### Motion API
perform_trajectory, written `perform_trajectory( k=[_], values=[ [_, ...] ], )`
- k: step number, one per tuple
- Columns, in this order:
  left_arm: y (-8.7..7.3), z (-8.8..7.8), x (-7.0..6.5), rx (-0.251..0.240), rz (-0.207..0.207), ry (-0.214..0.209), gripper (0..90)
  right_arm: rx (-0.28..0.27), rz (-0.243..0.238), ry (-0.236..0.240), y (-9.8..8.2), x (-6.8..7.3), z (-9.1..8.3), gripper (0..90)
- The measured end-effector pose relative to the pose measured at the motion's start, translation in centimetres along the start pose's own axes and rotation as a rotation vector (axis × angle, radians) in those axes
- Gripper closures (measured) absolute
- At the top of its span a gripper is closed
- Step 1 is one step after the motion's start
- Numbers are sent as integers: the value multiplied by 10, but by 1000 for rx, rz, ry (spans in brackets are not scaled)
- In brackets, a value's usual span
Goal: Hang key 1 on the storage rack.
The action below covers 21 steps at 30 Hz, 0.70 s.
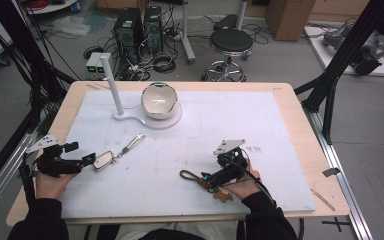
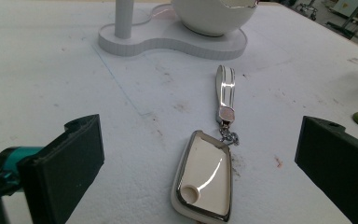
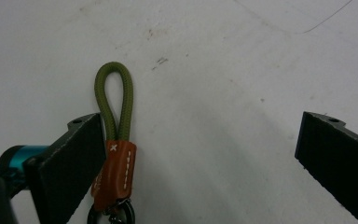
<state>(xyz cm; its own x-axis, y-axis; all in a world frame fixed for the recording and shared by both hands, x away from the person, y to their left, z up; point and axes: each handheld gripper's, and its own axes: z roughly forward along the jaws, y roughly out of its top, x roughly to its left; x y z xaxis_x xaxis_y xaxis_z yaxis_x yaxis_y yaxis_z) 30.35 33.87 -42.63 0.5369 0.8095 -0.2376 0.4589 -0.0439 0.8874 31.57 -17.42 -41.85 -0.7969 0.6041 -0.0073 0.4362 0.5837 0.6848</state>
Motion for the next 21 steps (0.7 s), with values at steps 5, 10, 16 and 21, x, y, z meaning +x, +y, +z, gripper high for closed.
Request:
perform_trajectory(
  k=[5,10,16,21],
  values=[
    [0,1,0,5,3,-1,17,27,0,21,0,2,3,26],
    [0,0,0,3,6,2,17,62,-15,62,0,7,6,51],
    [0,1,-1,4,4,0,17,100,-38,95,-2,10,6,173],
    [0,1,-1,2,5,0,17,122,-44,114,-3,14,7,236]
  ],
)
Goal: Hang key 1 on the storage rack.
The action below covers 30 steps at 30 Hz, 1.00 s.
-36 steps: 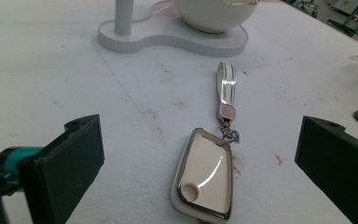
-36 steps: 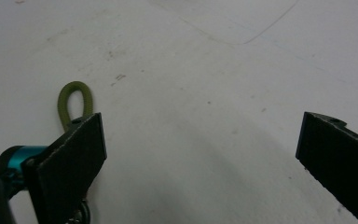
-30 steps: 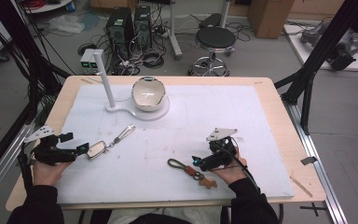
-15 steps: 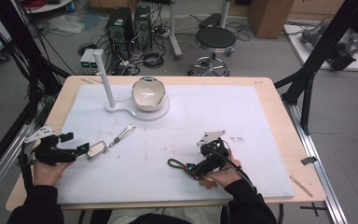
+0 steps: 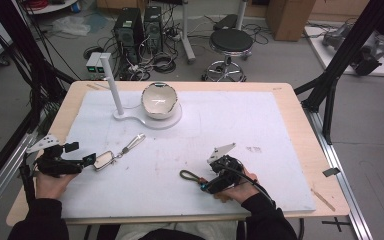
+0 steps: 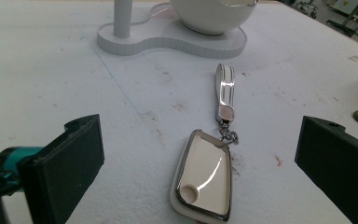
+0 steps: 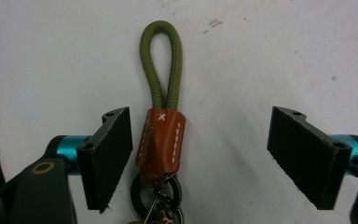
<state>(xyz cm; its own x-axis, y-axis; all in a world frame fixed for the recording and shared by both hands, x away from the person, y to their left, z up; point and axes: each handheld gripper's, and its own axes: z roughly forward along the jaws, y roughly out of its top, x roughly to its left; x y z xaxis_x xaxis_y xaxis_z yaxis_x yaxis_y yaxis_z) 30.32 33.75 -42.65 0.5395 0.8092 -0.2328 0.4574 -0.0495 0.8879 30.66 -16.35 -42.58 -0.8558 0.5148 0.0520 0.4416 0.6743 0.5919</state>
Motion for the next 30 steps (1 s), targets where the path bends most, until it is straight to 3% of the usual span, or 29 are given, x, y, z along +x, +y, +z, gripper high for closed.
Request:
perform_trajectory(
  k=[10,18,19,22,23,30],
  values=[
    [0,0,0,1,5,-2,17,30,-12,18,0,1,4,366],
    [0,2,0,-2,3,-6,17,42,-35,38,2,7,4,521],
    [0,2,0,-3,3,-6,17,49,-41,55,2,8,4,572],
    [0,2,0,-3,3,-7,17,60,-57,40,3,10,6,595],
    [0,2,0,-4,3,-8,17,64,-67,28,3,11,5,650],
    [0,2,0,-4,7,-8,17,61,-91,21,3,14,4,728]
  ],
)
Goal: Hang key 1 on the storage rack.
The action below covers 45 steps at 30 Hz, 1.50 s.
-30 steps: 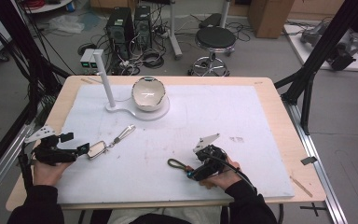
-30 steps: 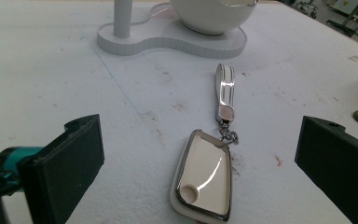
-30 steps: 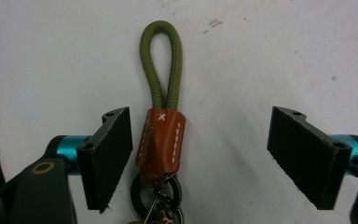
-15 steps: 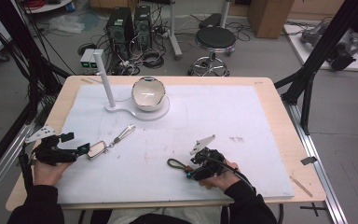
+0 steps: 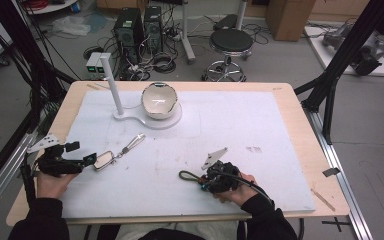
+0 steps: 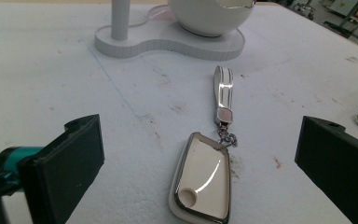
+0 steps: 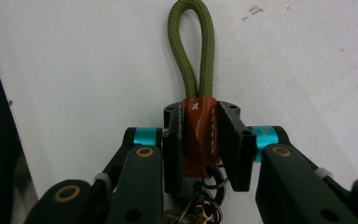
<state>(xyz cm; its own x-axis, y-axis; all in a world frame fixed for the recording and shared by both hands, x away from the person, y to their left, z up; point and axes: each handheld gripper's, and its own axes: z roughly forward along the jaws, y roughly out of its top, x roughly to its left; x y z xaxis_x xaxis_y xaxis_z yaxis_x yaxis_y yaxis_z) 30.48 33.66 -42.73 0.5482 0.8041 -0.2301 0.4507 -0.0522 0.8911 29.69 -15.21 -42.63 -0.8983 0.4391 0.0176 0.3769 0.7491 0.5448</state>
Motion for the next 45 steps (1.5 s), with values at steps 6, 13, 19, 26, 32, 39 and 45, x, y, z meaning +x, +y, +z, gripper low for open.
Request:
perform_trajectory(
  k=[6,13,19,26,32,39,45],
  values=[
    [0,0,-1,0,0,-3,17,-13,-2,-12,0,0,-2,748],
    [0,-1,-3,-1,11,-8,17,-51,24,-26,-2,-4,-9,752],
    [0,-2,-4,7,30,-2,17,-115,49,-54,-1,-5,-19,755],
    [1,-4,-6,3,43,8,17,-198,68,-84,3,-8,-30,759],
    [1,-5,-8,22,65,10,17,-247,69,-110,9,-9,-39,761],
    [1,-6,-9,28,70,14,17,-288,75,-116,23,-15,-48,761],
    [1,-7,-9,26,72,19,17,-314,64,-107,44,-20,-50,761]
  ],
)
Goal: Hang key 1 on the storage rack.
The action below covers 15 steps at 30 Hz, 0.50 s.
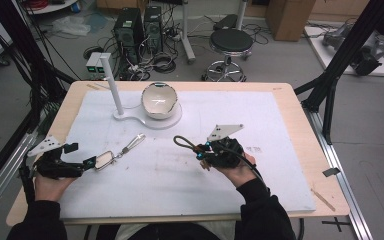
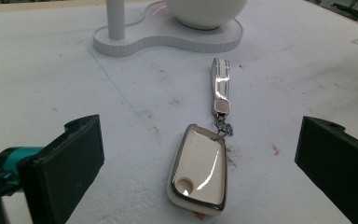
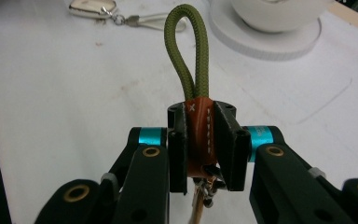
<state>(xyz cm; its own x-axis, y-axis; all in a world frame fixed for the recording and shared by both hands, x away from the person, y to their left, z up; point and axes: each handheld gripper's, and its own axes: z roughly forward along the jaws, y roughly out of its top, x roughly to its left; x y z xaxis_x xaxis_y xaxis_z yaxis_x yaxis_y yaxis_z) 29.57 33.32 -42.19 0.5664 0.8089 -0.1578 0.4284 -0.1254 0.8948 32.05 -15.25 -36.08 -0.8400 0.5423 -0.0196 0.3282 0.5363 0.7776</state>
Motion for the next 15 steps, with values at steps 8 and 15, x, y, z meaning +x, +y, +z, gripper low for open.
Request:
perform_trajectory(
  k=[8,15],
  values=[
    [0,0,1,-3,0,2,17,-10,-52,29,44,1,7,761],
    [0,0,1,-9,3,-1,17,2,-68,33,69,5,16,760]
  ],
)
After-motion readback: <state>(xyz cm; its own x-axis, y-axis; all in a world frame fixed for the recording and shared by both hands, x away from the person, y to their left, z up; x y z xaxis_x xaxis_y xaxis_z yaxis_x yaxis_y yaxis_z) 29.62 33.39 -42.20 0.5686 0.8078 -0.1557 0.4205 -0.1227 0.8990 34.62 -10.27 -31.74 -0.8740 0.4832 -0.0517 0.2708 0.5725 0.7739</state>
